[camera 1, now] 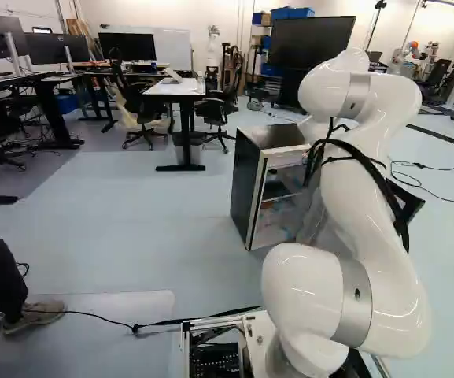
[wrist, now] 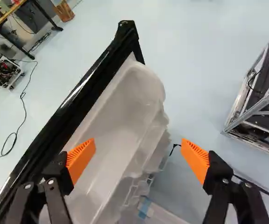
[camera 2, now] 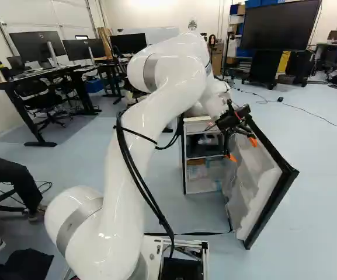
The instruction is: Open the fridge door
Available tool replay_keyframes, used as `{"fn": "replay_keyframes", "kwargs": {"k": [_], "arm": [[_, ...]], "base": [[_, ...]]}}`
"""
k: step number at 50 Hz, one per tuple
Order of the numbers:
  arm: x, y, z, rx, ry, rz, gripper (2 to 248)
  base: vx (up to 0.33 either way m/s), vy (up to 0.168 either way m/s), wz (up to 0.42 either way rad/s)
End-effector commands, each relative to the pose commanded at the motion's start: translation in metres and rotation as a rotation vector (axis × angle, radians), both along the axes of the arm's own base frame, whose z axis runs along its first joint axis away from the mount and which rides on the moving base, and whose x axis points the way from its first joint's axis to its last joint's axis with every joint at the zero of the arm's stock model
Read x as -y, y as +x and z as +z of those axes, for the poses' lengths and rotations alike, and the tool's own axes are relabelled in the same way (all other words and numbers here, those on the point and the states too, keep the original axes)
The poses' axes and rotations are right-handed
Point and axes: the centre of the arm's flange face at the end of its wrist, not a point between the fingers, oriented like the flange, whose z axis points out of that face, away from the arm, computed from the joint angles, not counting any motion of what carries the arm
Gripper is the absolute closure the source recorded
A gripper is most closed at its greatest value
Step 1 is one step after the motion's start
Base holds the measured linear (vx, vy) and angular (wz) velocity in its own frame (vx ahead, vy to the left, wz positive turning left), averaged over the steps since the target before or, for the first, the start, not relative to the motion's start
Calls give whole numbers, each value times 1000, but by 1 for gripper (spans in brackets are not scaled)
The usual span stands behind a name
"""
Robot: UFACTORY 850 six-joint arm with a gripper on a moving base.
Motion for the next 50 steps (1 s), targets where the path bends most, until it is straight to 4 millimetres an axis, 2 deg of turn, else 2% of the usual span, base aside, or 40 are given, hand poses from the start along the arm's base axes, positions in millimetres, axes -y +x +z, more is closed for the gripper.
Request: {"fn": "replay_keyframes", "kwargs": {"k": [38,50], "arm": [[-67,-27,6,-173,-108,321,3],[-70,-26,10,-202,-156,406,3]], "base": [[0,0,0],[0,0,0]]}}
